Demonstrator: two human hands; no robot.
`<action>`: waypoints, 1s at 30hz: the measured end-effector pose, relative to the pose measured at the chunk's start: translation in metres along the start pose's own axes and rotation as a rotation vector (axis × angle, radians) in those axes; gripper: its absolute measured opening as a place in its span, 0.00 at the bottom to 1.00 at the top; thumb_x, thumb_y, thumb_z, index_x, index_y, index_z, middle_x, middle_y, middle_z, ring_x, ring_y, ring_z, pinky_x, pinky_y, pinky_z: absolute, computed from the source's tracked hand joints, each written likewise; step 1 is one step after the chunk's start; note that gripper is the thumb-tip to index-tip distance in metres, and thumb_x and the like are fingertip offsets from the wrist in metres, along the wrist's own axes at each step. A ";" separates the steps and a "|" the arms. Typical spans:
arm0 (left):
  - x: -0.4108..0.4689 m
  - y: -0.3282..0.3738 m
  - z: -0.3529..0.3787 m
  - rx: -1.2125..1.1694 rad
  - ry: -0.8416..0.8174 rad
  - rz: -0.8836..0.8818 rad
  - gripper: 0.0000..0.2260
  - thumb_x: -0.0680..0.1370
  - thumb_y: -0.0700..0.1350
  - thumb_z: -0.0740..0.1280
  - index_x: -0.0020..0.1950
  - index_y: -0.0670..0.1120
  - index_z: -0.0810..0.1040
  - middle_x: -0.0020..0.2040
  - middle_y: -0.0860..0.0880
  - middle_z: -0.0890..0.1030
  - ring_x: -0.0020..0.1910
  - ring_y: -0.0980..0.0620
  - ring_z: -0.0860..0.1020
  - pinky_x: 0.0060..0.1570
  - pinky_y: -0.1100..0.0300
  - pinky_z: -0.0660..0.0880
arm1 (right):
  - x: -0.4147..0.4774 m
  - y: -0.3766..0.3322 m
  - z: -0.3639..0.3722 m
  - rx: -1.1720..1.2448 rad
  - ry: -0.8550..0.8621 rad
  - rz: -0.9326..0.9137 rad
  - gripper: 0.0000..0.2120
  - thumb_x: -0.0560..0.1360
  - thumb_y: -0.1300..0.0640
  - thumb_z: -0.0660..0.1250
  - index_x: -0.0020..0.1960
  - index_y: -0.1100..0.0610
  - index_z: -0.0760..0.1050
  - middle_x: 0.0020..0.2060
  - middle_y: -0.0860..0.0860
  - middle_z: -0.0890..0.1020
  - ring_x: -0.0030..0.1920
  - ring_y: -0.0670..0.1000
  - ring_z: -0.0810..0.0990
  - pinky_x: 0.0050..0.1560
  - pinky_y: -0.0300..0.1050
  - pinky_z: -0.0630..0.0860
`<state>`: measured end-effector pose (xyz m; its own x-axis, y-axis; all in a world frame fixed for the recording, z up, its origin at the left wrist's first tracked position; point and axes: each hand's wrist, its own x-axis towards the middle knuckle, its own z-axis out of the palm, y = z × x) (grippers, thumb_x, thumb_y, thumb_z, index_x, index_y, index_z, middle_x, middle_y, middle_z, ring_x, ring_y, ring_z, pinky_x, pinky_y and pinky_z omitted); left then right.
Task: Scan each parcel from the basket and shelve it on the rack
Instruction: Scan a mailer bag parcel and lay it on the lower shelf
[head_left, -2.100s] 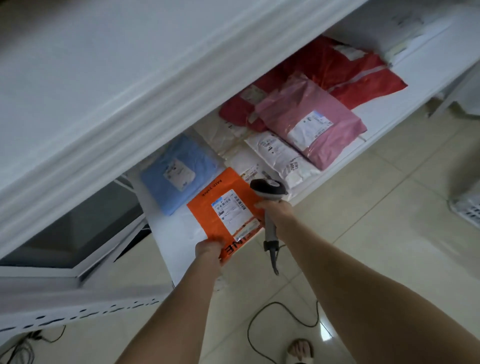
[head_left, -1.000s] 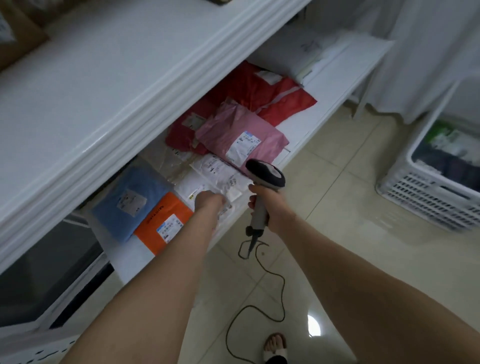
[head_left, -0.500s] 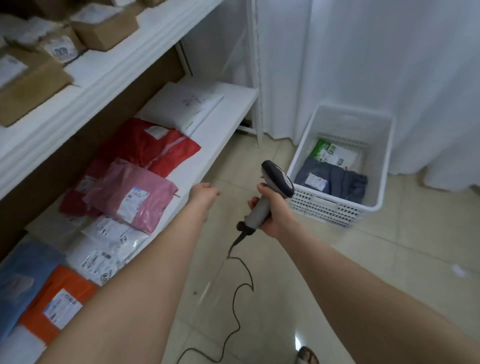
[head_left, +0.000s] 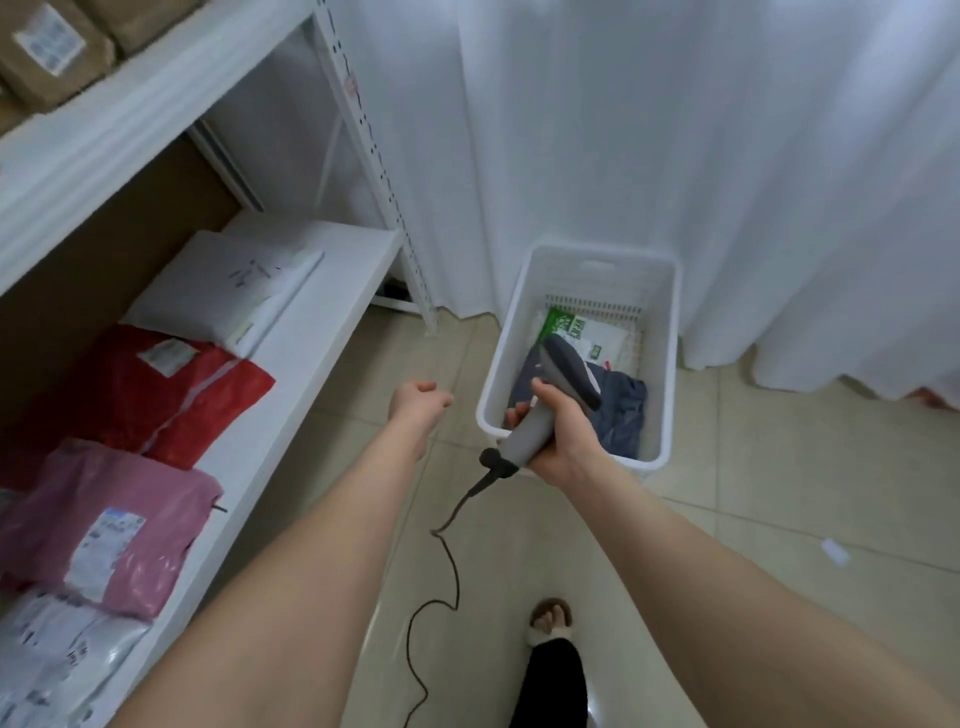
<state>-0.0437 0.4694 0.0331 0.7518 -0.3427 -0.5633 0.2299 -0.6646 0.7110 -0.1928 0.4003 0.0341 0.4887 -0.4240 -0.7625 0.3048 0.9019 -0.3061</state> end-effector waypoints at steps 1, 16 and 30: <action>0.013 0.010 0.012 0.018 -0.012 0.004 0.19 0.76 0.39 0.68 0.67 0.45 0.73 0.66 0.42 0.74 0.64 0.42 0.72 0.66 0.47 0.70 | 0.013 -0.013 0.001 -0.003 0.021 -0.008 0.08 0.75 0.59 0.70 0.53 0.58 0.74 0.36 0.52 0.75 0.40 0.51 0.76 0.65 0.53 0.73; 0.173 0.070 0.229 0.182 -0.216 -0.073 0.15 0.76 0.38 0.68 0.63 0.43 0.76 0.61 0.42 0.77 0.55 0.46 0.75 0.53 0.56 0.73 | 0.197 -0.181 -0.056 -0.123 0.363 -0.042 0.07 0.74 0.54 0.72 0.44 0.56 0.77 0.31 0.52 0.77 0.33 0.50 0.76 0.45 0.47 0.77; 0.338 0.004 0.360 0.302 -0.200 -0.208 0.20 0.75 0.38 0.70 0.66 0.41 0.73 0.60 0.40 0.77 0.58 0.41 0.77 0.53 0.52 0.75 | 0.408 -0.215 -0.106 -0.272 0.379 0.087 0.12 0.75 0.53 0.72 0.51 0.61 0.75 0.34 0.54 0.77 0.32 0.49 0.76 0.37 0.45 0.76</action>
<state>-0.0111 0.1123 -0.3060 0.5666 -0.2830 -0.7739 0.1501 -0.8880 0.4347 -0.1458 0.0426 -0.2714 0.1548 -0.3312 -0.9308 0.0265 0.9432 -0.3312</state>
